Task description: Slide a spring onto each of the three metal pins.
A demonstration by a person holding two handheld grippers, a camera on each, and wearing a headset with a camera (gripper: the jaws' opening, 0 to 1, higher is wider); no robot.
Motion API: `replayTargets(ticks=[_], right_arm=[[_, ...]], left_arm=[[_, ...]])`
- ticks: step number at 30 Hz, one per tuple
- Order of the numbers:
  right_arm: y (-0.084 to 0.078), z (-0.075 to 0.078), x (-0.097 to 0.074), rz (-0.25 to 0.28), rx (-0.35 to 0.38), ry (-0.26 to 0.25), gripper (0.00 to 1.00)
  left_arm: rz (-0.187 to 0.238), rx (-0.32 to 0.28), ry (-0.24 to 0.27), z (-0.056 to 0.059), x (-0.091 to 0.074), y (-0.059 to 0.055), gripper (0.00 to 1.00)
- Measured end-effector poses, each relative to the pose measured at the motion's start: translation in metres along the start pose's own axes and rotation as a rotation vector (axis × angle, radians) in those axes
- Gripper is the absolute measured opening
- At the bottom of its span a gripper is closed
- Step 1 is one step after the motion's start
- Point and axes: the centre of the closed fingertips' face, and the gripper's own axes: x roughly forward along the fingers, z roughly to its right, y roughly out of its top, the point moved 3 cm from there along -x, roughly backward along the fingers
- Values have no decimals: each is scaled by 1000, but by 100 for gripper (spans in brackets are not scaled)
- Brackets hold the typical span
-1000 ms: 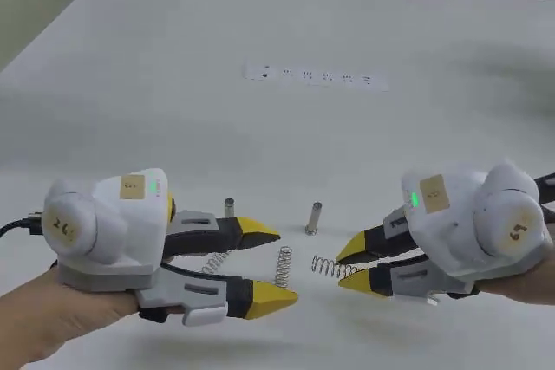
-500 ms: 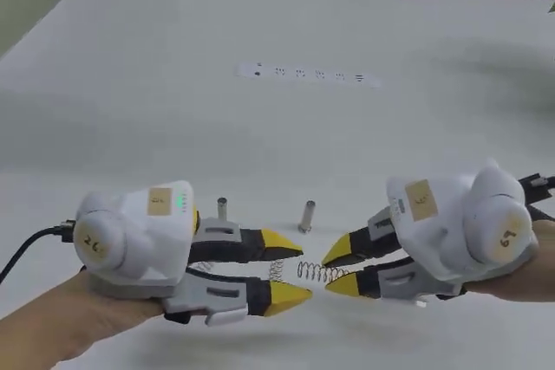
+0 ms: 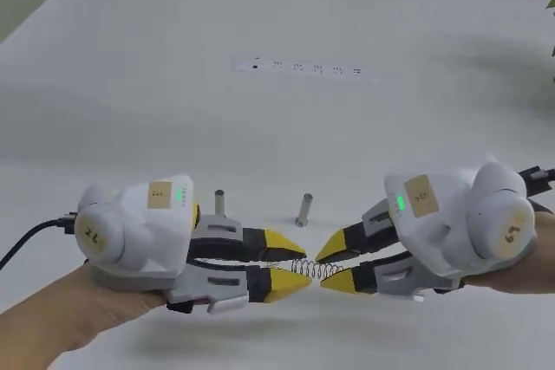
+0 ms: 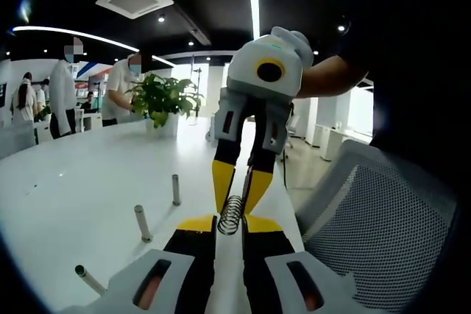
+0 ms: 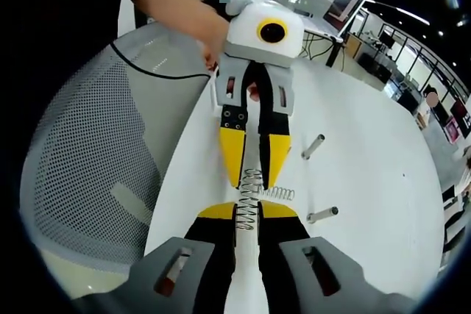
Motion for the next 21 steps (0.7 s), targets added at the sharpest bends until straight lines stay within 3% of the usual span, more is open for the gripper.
replayTargets(ticks=[14, 21], right_arm=[[-1, 1, 0, -4, -15, -11, 8], [-1, 0, 0, 23, -4, -25, 8]], left_arm=[[-3, -3, -3, 1, 2, -1, 2], [0, -15, -9, 1, 2, 1, 2]])
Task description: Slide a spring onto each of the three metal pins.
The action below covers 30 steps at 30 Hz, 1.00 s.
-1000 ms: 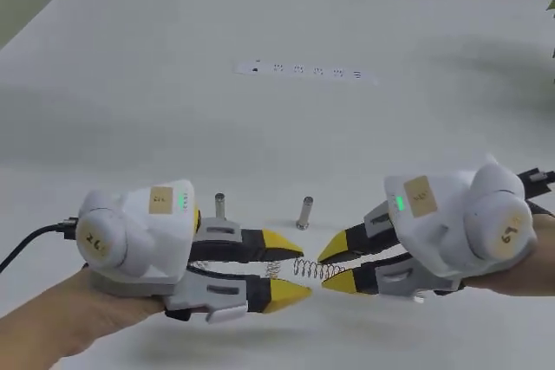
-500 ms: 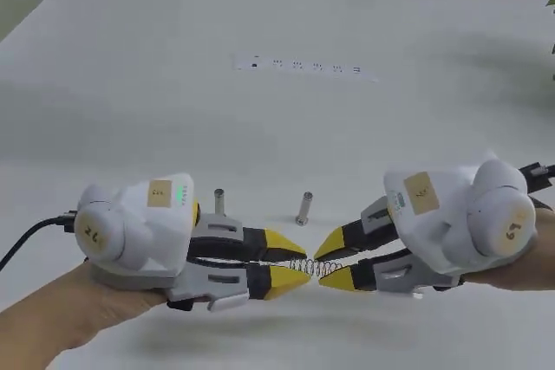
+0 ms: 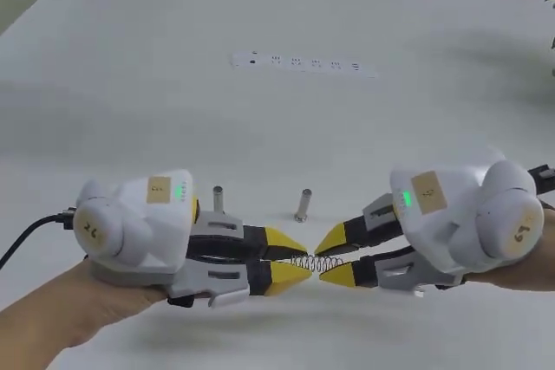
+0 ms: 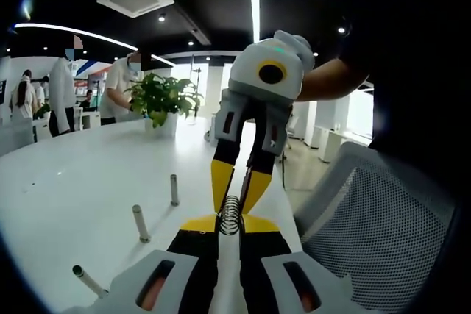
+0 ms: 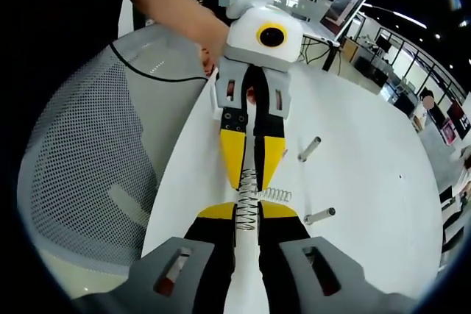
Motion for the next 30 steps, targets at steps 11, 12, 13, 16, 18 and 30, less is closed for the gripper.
replayTargets(ticks=[11, 12, 13, 16, 18, 30], right_arm=[[1, 1, -2, 14, 17, -11, 8], [1, 1, -2, 15, 19, -12, 8], [1, 0, -2, 15, 20, -11, 8], [0, 0, -2, 17, 28, -9, 9], [-2, -1, -2, 13, 33, -8, 9], [-11, 0, -7, 37, 98, -26, 9]], left_arm=[[4, -16, -1, 0, -1, 2, 1], [4, -15, 0, 0, -1, 2, 1], [5, -16, 0, 0, -1, 2, 1], [9, -20, -5, 1, -2, 3, 1], [11, -28, -7, 1, -2, 3, 1], [28, -35, -11, 2, -5, 7, 1]])
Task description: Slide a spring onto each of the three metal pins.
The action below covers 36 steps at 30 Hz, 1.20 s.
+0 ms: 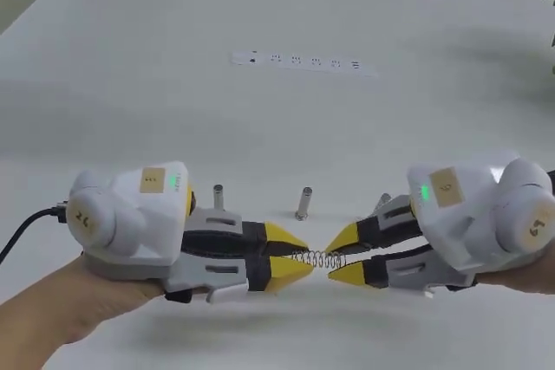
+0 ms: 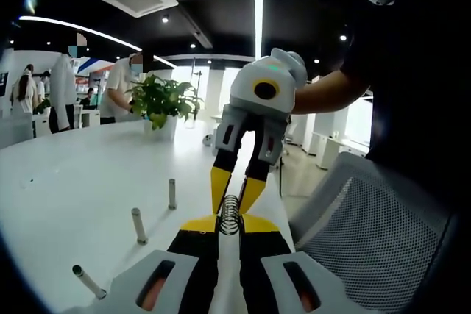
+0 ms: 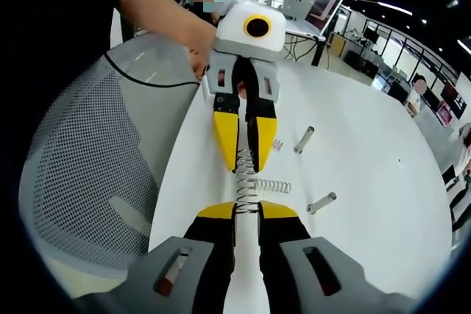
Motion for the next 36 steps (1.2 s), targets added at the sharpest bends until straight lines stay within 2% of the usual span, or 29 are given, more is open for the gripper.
replayTargets(ticks=[9, 17, 24, 32, 36], right_arm=[[4, 3, -4, 36, 47, -15, 8], [13, 8, -11, 45, 40, -28, 7], [20, 6, -13, 32, 22, -20, 7], [27, 6, -13, -13, -29, -7, 7], [30, 4, -12, -47, -78, 9, 7]], left_arm=[[16, -19, 9, -2, -1, 2, 1], [22, -24, 11, -2, 1, 3, 1], [8, -8, 4, -1, 3, 0, 1], [2, -3, 0, -2, 1, 0, 2], [-2, -2, -5, -1, 1, -1, 2]])
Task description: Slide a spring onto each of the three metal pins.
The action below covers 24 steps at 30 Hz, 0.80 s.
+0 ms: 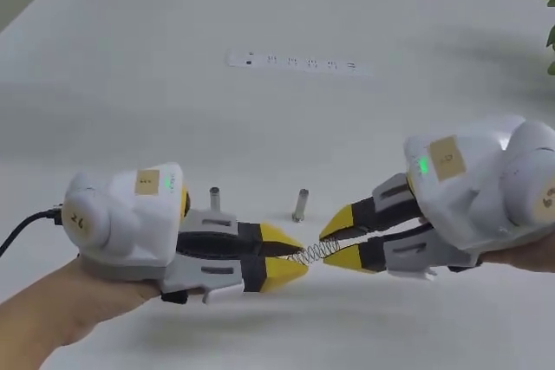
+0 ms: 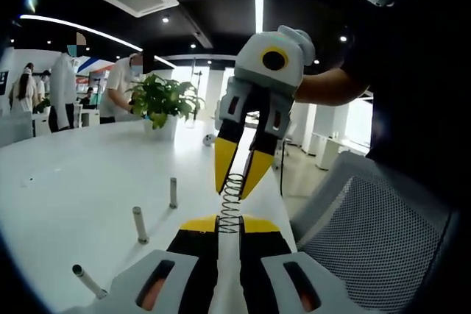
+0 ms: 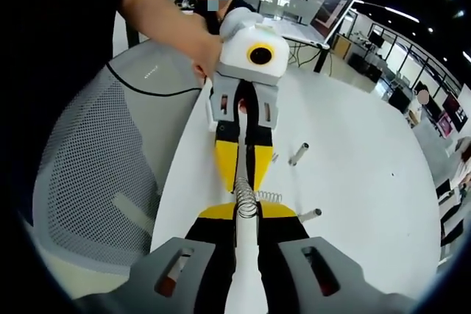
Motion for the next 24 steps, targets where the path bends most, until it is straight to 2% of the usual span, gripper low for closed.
replayTargets(ticks=[6, 13, 14, 19, 24], right_arm=[[10, -1, 0, -5, -13, 22, 7], [17, -2, 3, -35, -29, 42, 7], [16, -3, 4, -59, -33, 45, 7], [18, -4, 6, -92, -44, 59, 7], [18, -7, 8, -148, -25, 90, 7]], left_arm=[[-8, 12, -4, 0, 1, -2, 2], [-13, 20, -3, 1, 2, -3, 2], [-17, 27, -2, 1, 3, -3, 2], [-24, 31, -2, 1, 4, -5, 2], [-33, 34, -11, 4, 9, -8, 2]])
